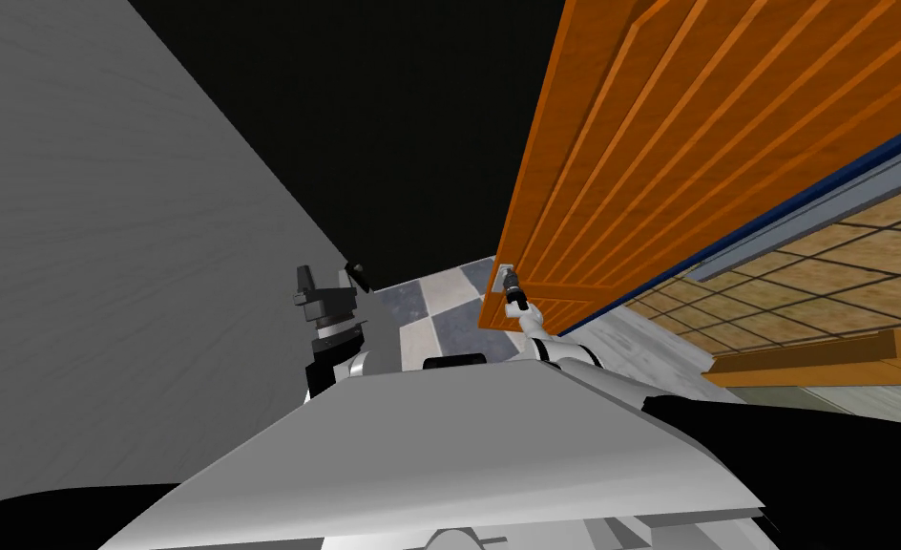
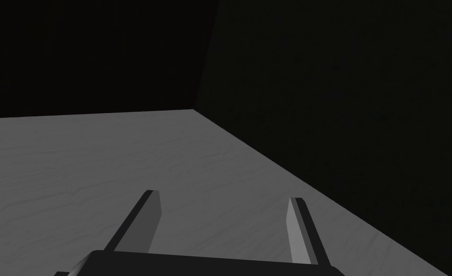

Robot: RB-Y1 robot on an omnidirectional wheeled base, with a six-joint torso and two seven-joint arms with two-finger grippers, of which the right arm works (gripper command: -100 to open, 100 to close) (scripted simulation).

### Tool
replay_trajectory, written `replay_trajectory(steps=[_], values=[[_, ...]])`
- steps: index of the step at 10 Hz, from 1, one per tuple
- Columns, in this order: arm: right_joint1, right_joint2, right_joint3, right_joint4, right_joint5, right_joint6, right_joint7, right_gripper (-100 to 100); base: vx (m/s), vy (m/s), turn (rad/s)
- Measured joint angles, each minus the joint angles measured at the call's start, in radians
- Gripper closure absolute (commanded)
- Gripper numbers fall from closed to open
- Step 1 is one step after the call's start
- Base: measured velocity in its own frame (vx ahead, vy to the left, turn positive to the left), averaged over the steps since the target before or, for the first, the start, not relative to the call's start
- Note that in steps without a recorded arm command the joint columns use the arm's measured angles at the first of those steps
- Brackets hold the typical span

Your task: Push the door open

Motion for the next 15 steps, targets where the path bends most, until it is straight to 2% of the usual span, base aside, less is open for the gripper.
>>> replay_trajectory(steps=[2,5,7,9,11,13,15], values=[[-0.005,-0.003,-0.012,0.01,-0.005,-0.004,0.009,100,0.11,0.012,-0.046],[-0.002,0.018,-0.038,0.005,-0.01,0.003,0.039,100,0.196,0.03,-0.076],[-0.011,0.035,-0.069,0.003,-0.017,0.004,0.072,100,0.202,0.035,-0.092],[-0.01,0.056,-0.1,-0.021,-0.023,0.014,0.108,100,0.203,0.025,-0.1],[-0.023,0.069,-0.133,-0.013,-0.03,0.01,0.144,100,0.19,0.056,-0.1],[-0.019,0.085,-0.158,-0.03,-0.035,0.02,0.172,100,0.189,0.04,-0.066],[-0.024,0.087,-0.173,-0.027,-0.039,0.017,0.186,100,0.098,0.019,-0.031]])
